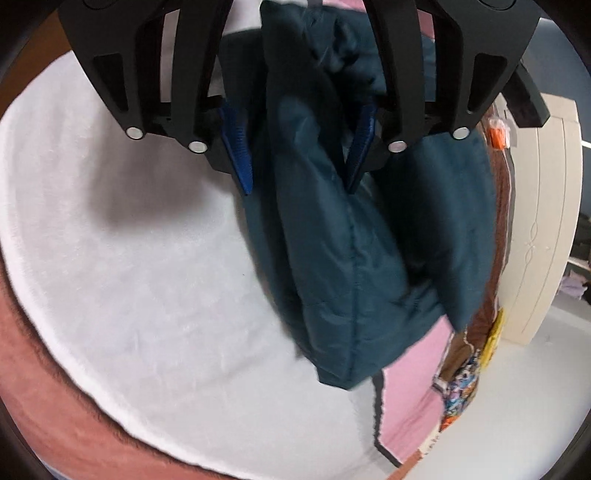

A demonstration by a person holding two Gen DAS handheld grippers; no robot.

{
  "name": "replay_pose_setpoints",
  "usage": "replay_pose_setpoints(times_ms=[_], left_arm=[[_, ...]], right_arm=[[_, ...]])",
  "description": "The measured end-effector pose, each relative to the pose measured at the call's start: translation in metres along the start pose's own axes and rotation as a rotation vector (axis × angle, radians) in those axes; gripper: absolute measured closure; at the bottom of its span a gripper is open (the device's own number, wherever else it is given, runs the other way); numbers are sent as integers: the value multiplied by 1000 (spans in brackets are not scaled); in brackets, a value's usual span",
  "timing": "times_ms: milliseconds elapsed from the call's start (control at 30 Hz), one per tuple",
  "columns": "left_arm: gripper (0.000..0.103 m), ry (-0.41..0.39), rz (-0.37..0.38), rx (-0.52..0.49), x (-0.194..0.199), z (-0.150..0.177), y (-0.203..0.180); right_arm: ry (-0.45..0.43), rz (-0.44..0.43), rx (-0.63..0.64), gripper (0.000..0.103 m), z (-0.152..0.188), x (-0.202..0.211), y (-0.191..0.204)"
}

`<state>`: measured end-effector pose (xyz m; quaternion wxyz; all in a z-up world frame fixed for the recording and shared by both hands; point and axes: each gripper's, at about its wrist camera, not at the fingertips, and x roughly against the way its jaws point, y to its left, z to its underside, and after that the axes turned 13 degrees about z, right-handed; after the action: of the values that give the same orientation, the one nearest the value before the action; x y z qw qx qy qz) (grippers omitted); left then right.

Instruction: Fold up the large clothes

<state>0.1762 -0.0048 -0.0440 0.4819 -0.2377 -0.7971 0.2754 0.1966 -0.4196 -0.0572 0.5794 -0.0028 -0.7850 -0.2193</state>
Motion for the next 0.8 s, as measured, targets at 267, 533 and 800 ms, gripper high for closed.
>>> replay_pose_setpoints(times_ms=[267, 533, 800], left_arm=[[7, 24, 68, -7, -6, 0, 8], [42, 24, 109, -80, -5, 1, -8], [55, -37, 41, -229, 9, 1, -30]], right_arm=[[93, -64, -56, 38, -4, -31, -15], [118, -184, -80, 77, 0, -29, -18], [31, -169, -2, 86, 13, -7, 8]])
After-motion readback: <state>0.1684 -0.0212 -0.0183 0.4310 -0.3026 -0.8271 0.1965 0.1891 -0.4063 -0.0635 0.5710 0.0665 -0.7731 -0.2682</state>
